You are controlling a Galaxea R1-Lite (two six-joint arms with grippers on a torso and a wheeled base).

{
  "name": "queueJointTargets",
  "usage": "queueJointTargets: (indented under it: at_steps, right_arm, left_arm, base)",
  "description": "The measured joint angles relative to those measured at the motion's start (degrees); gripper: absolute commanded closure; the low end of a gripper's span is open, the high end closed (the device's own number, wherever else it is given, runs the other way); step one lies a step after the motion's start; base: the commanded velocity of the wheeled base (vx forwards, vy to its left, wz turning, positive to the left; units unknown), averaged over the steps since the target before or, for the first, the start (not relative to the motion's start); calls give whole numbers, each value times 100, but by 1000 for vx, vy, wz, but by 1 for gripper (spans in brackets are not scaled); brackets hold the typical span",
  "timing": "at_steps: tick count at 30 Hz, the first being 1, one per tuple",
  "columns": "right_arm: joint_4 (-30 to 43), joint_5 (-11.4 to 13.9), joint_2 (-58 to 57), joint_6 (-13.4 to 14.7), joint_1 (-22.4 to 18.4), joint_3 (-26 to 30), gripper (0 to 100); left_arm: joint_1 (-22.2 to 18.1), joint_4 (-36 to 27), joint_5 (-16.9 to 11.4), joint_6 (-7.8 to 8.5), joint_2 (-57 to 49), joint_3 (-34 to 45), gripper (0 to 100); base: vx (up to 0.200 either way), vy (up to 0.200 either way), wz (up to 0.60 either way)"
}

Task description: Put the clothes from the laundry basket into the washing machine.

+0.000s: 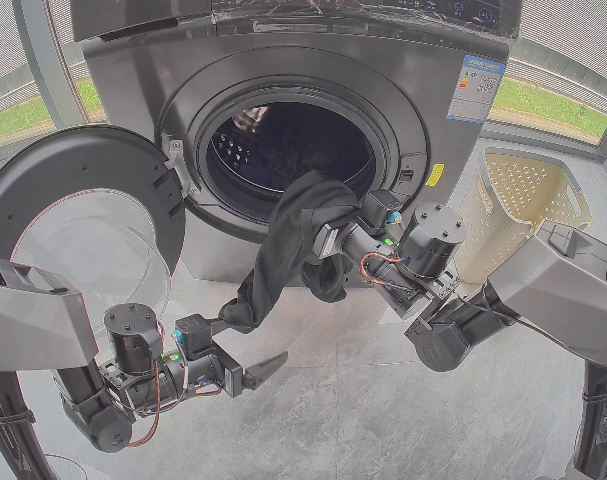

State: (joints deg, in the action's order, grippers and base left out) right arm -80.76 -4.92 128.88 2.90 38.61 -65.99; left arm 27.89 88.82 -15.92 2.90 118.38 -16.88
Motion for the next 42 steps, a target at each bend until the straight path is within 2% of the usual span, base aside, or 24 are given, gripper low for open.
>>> queueJointTargets:
  at_steps: [9, 15, 20, 27, 30, 35, 42]
  right_arm:
    - [11, 0, 0, 0, -7, -105, 100]
    - [7, -2, 1, 0, 12, -121, 100]
    - [5, -11, 0, 0, 48, -105, 100]
    - [13, -20, -2, 0, 118, -88, 100]
    - [18, -24, -2, 0, 171, -83, 100]
    - [57, -27, -5, 0, 271, -83, 100]
    - [73, -66, -27, -1, 397, -60, 100]
  left_arm:
    - [85, 5, -178, 249, 177, 449, 0]
    - [99, 7, -160, 267, 240, 296, 0]
    - [110, 7, -94, 163, 199, -238, 0]
    - [286, -2, 110, -157, 262, -1267, 0]
    - [377, -4, 199, -247, 400, -1671, 0]
    - [492, -15, 293, -288, 684, -2203, 0]
    - [524, -20, 622, -290, 1141, -2922, 0]
  base:
    - [0, 0, 0]
    - [0, 0, 0]
    - [0, 0, 0]
    - [0, 0, 0]
    - [0, 0, 0]
    - [0, 0, 0]
    - [0, 0, 0]
